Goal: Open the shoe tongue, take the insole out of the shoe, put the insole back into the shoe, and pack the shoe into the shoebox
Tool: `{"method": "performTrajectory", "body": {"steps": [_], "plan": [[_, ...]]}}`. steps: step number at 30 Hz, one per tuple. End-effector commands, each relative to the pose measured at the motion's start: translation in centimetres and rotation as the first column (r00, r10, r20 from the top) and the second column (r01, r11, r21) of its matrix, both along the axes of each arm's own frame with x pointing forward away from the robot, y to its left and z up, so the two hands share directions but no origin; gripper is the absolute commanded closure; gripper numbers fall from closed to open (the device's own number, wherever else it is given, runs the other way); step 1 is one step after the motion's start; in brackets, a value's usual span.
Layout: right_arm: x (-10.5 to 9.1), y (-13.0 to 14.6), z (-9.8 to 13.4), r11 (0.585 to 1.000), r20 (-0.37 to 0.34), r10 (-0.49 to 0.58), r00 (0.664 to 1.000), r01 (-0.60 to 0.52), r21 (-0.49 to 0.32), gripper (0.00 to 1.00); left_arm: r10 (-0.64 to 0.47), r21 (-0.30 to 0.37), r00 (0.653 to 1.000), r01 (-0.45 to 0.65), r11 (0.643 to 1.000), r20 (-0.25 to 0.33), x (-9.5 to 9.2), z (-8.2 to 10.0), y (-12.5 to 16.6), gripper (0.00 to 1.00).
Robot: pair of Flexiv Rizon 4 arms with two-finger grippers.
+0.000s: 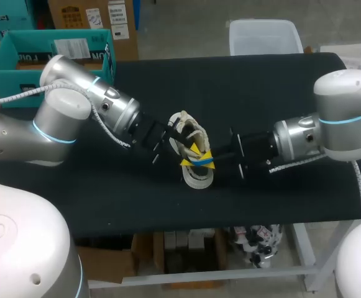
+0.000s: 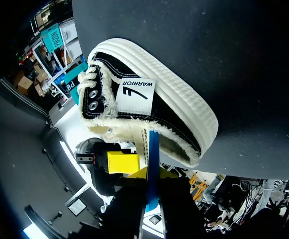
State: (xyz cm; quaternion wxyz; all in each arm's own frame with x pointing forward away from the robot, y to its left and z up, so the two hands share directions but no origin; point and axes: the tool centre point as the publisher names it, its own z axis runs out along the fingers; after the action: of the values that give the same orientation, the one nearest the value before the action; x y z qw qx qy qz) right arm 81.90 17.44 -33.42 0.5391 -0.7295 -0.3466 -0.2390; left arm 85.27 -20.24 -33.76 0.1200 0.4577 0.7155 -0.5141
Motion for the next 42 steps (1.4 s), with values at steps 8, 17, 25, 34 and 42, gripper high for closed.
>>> {"method": "performTrajectory", "body": {"steps": [8, 17, 25, 34, 42], "plan": [[0.6, 0.3, -0.5, 1.000, 0.000, -0.001, 1.000, 0.001, -0.005, 1.00, 0.011, 0.010, 1.000, -0.011, 1.000, 0.013, -0.2, 0.1, 0.2, 1.00], [2.5, 1.0, -1.9, 1.000, -0.028, 0.002, 1.000, -0.003, -0.011, 1.00, 0.044, 0.030, 0.998, -0.043, 0.999, -0.037, 2.3, -1.4, 0.1, 1.00], [2.3, 0.8, -1.3, 1.000, -0.026, -0.005, 1.000, 0.005, -0.023, 0.56, 0.047, 0.031, 0.998, -0.046, 0.998, -0.047, 2.5, -1.7, 0.2, 1.00], [-0.1, -0.7, 0.4, 0.999, 0.016, -0.041, 0.999, 0.041, -0.030, 0.27, 0.047, 0.025, 0.998, -0.046, 0.999, -0.042, 1.7, -1.3, 0.2, 1.00], [-0.4, -1.0, 0.2, 0.998, 0.016, -0.056, 0.998, 0.056, -0.031, 1.00, 0.049, 0.022, 0.998, -0.048, 0.999, -0.035, 1.4, -1.1, 0.2, 1.00]]}}
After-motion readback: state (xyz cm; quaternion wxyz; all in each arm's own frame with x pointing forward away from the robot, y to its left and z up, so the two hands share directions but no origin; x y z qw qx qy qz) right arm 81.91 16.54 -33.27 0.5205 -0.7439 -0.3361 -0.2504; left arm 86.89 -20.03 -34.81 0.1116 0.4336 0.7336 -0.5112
